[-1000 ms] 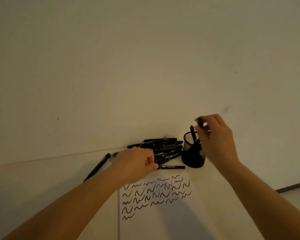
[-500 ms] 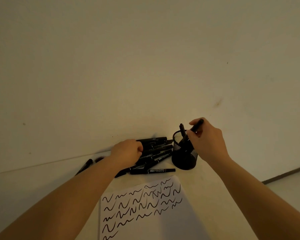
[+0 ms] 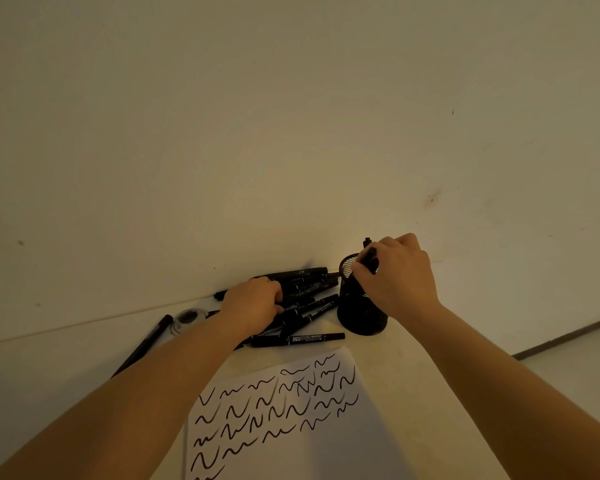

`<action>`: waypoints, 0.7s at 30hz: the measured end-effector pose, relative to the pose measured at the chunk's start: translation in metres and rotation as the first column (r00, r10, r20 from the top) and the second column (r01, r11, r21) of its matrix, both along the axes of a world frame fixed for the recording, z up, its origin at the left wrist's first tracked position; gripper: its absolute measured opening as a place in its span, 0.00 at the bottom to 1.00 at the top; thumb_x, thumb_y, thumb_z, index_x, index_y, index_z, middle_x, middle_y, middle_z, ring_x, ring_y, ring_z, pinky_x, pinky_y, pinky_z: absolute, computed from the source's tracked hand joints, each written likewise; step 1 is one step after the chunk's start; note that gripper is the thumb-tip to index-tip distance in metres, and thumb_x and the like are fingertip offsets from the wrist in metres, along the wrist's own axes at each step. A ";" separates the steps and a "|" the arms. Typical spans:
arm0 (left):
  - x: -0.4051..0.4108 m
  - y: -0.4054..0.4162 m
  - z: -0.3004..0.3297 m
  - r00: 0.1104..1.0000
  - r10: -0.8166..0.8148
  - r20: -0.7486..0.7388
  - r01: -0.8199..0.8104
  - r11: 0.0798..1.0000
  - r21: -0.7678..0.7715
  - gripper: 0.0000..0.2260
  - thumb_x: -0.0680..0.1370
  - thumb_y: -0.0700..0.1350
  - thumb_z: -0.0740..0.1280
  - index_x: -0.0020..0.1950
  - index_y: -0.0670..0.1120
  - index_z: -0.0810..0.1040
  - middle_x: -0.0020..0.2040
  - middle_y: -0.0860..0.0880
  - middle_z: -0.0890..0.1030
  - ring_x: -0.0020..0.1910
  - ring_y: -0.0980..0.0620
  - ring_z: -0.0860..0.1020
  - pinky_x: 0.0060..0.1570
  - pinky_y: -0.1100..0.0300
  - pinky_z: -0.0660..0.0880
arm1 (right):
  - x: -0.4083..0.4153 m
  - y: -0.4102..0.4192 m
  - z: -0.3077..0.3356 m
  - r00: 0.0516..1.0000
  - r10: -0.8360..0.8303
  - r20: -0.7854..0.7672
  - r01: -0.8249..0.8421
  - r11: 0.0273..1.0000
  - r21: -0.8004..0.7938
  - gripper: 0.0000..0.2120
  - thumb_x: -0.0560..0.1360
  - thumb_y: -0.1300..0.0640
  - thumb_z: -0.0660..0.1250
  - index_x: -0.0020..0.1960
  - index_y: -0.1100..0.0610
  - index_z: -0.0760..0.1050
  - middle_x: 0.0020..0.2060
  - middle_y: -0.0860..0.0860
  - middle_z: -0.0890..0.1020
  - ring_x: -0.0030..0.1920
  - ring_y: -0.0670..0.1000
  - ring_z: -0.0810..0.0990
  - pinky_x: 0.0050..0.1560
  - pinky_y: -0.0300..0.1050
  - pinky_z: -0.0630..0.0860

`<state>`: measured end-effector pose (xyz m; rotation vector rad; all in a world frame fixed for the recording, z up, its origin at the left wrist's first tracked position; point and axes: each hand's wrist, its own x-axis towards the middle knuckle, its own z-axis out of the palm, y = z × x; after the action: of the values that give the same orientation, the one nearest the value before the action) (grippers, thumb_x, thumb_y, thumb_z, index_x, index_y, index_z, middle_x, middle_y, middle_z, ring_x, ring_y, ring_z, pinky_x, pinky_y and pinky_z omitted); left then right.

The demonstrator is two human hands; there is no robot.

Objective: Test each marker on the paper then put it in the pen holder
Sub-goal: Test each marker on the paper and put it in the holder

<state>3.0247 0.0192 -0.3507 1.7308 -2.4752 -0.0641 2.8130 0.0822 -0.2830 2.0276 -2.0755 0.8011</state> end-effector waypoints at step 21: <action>0.030 0.062 0.069 0.772 -0.052 -0.633 -0.078 0.981 -0.175 0.03 0.76 0.48 0.65 0.47 0.53 0.73 0.43 0.57 0.77 0.43 0.58 0.76 0.43 0.63 0.72 | 0.003 0.024 -0.005 0.997 0.075 -0.019 -0.076 0.988 -0.134 0.11 0.74 0.54 0.65 0.55 0.54 0.78 0.52 0.51 0.79 0.56 0.54 0.71 0.53 0.47 0.68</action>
<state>3.0545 0.0817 -0.2814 1.3444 -1.8921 -0.3405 2.8163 0.1058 -0.2881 2.0435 -1.8917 0.9111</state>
